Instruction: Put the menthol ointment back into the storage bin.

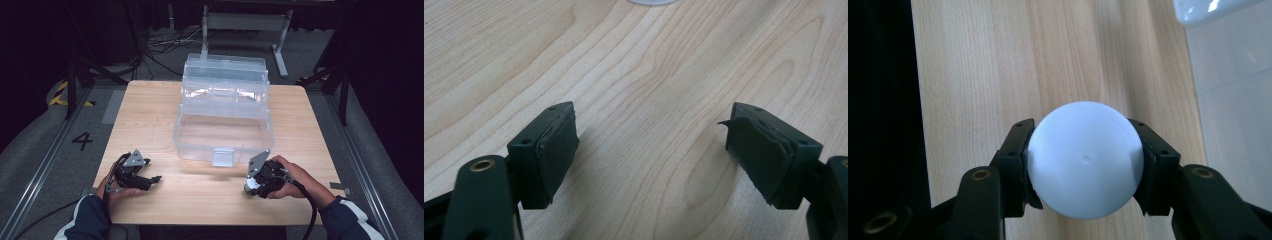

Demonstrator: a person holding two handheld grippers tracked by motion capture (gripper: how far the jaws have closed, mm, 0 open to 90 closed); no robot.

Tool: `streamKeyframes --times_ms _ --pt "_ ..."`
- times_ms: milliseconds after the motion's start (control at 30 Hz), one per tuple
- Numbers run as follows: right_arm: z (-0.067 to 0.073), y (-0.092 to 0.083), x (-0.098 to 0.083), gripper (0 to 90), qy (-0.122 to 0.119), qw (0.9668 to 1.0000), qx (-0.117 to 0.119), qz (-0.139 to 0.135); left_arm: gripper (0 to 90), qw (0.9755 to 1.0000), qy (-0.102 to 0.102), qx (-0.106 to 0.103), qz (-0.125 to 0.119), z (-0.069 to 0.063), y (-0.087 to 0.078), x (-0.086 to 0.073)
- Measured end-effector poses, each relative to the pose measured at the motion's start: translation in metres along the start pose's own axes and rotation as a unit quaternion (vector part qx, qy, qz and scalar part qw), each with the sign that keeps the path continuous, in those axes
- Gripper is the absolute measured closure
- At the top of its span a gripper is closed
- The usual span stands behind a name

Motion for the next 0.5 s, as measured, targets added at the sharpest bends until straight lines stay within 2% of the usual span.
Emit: streamKeyframes --times_ms 133,233,300,500 --pt "-0.006 -0.01 -0.001 50.6 0.004 0.9999 -0.015 -0.005 21.5 1.0 0.0 -0.003 -0.001 0.001 0.0 0.0" --pt "-0.008 -0.015 -0.002 50.6 0.008 0.9998 -0.016 -0.004 21.5 1.0 0.0 -0.003 -0.001 0.001 0.0 0.0" --pt "-0.011 -0.022 -0.003 50.6 0.01 0.9995 -0.028 -0.008 21.4 1.0 0.002 -0.003 0.0 0.001 0.0 0.0" --pt "-0.016 -0.034 -0.005 50.6 0.018 0.9992 -0.035 -0.009 21.3 1.0 0.002 -0.003 0.0 0.001 0.001 0.001"
Point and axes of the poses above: each handheld gripper's, and its own axes: y roughly forward along the jaws, x roughly out of its top, z roughly to its left, the point moved 2 cm from there along y, roughly forward along the jaws, and after that the axes turned 6 degrees about y, right-handed, at the moved point
